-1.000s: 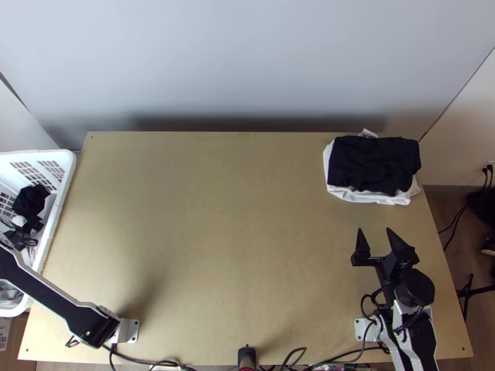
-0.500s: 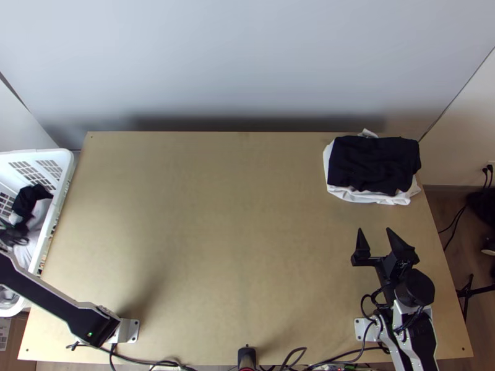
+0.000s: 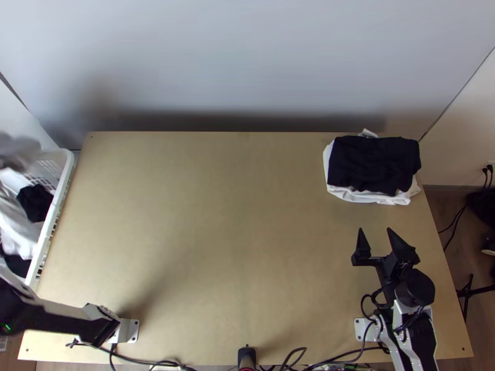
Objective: Fold the t-shirt
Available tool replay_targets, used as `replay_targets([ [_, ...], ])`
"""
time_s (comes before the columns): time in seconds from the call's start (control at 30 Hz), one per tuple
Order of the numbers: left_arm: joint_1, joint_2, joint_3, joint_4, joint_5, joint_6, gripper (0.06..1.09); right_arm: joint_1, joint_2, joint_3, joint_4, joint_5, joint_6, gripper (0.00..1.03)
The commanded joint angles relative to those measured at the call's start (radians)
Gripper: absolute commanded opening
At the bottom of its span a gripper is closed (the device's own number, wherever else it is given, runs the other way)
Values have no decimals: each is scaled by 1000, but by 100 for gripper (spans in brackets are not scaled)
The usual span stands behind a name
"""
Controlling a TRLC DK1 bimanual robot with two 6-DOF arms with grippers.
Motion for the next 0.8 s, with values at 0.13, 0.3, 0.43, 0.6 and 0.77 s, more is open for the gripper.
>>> replay_targets([
  [0.13,-128,-431,-103,45,231,-179,9,-7,0,0,1,0,0,98],
  [0.3,-370,-609,-300,80,221,-191,9,-7,0,0,1,0,0,98],
  [0.43,-622,-747,-457,86,190,-191,9,-7,0,0,1,0,0,98],
  [0.6,-994,-847,-696,92,75,-188,9,-12,0,0,1,0,0,98],
  [0.77,-1280,-839,-906,174,-85,-180,9,-15,0,0,1,0,0,98],
])
